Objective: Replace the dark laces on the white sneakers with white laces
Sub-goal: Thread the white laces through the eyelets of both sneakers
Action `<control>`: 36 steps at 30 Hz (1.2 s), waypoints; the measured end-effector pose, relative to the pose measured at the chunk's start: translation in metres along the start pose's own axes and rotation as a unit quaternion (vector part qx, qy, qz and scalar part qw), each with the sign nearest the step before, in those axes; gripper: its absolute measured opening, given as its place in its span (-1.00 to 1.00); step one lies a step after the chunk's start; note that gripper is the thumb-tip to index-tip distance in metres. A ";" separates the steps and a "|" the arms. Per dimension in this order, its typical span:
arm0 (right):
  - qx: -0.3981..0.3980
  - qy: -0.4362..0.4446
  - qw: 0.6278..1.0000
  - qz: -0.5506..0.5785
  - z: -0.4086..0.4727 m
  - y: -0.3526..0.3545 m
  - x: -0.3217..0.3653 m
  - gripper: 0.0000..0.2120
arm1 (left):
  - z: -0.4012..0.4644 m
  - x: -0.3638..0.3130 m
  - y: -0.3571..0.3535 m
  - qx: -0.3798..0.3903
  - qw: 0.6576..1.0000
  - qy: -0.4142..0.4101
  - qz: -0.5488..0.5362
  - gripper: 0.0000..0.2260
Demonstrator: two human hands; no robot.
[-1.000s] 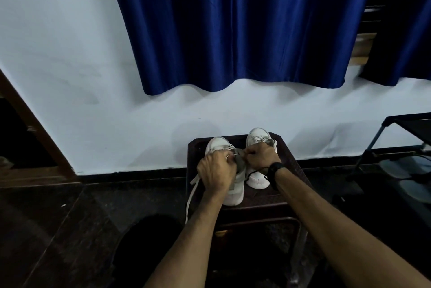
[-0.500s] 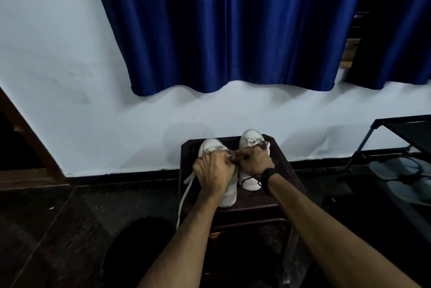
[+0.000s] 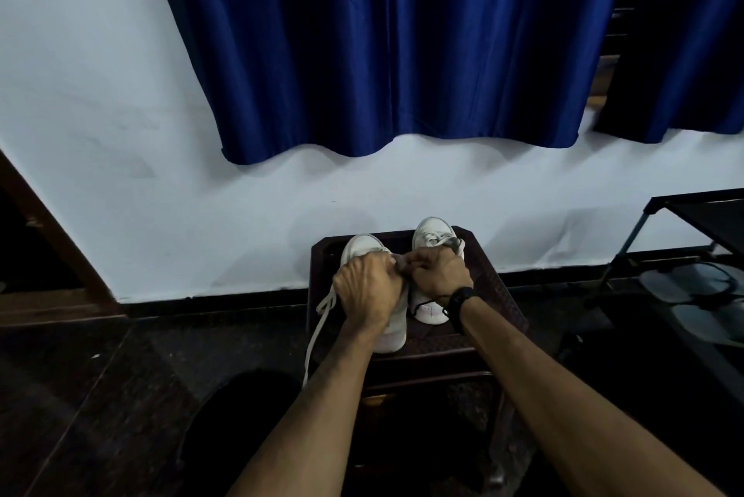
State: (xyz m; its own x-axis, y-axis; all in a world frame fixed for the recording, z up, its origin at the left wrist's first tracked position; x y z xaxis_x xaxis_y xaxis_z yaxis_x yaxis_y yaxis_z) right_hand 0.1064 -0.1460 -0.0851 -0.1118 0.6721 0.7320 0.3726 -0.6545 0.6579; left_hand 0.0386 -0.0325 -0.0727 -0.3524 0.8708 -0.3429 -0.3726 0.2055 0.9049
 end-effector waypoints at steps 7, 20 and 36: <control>-0.004 0.006 1.000 -0.004 -0.006 0.000 0.001 -0.77 | 0.001 0.003 -0.003 -0.001 1.000 -0.008 -0.005 -0.81; 0.011 -0.055 0.998 -0.005 -0.001 0.006 0.013 -0.84 | -0.003 0.005 0.002 -0.028 0.998 -0.060 0.005 -0.71; -0.038 0.109 0.800 0.589 -0.025 0.109 0.041 -0.80 | -0.007 0.013 0.000 -0.128 0.990 0.025 -0.062 -0.40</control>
State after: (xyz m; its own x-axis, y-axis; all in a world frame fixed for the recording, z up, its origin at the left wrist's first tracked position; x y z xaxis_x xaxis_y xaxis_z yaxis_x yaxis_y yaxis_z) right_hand 0.1195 -0.1986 0.0211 0.1141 -0.4974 0.8600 0.2811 -0.8141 -0.5081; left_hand 0.0281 -0.0245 -0.0790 -0.3299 0.8219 -0.4643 -0.6189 0.1831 0.7639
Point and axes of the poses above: each hand's wrist, its own z-axis towards the middle knuckle, its own y-axis out of the back of the hand, x = y × z, the point moved 4 cm from there along z, towards the middle knuckle, and after that the axes turned 13 degrees about x, right-handed, at the moved point
